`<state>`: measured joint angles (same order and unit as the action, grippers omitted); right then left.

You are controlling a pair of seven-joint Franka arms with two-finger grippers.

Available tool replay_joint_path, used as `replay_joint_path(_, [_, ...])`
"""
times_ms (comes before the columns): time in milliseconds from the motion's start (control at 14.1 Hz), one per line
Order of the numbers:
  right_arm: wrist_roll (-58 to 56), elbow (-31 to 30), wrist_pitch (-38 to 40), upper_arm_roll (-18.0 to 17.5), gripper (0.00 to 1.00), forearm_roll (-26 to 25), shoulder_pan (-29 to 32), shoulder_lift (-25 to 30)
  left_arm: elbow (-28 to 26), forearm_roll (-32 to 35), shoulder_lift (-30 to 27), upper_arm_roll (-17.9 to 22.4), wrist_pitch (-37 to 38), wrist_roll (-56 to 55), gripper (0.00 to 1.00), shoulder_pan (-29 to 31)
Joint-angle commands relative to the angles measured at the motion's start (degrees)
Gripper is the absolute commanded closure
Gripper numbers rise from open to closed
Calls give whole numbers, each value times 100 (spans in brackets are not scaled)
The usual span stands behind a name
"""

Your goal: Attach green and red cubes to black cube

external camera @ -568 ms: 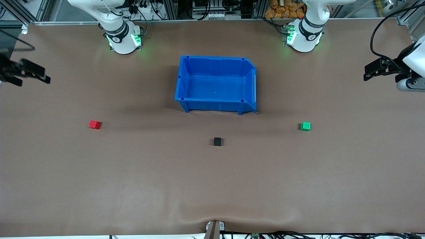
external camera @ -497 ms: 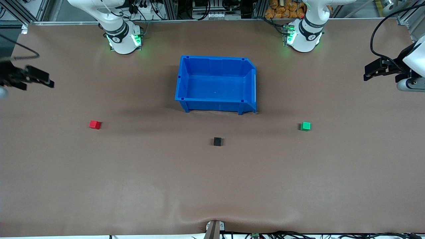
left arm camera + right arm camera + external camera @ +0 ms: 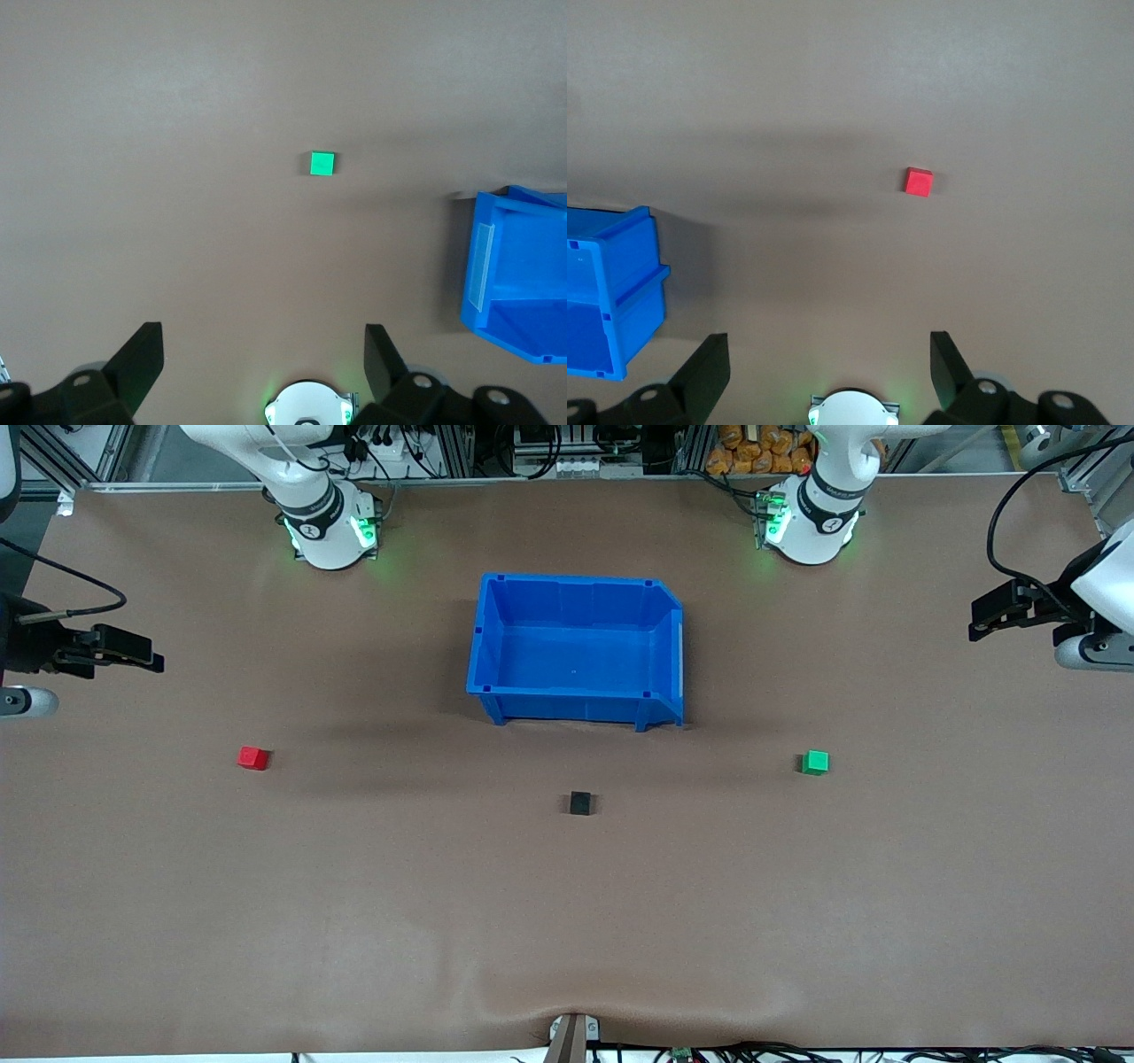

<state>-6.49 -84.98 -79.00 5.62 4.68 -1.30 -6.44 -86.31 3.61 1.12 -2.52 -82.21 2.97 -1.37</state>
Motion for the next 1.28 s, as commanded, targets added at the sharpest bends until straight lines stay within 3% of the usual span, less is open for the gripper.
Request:
replay_joint_path(0, [-54,8,95,-44,0,-37,183,-129,89,-79,64,-11,48,55,0,41])
replay_joint_path(497, [103,-62,166,-35,0,-107,490,-1129,36,-378,256,24,-49,37,0,128])
replay_joint_path(710, [1234,-1,87,-52,0,77,771,-1815,36,-299,686,24,-320,20,0,85])
replay_joint_path(1065, [1063,-88,-510,-53,0,-134,781,-2580,1,-273,1354,15,-638,-6,0,49])
replay_joint_path(1207, [730,-403,-860,-53,0,-142,772,-2722,-270,-264,1531,-12,-856,-147,0,6])
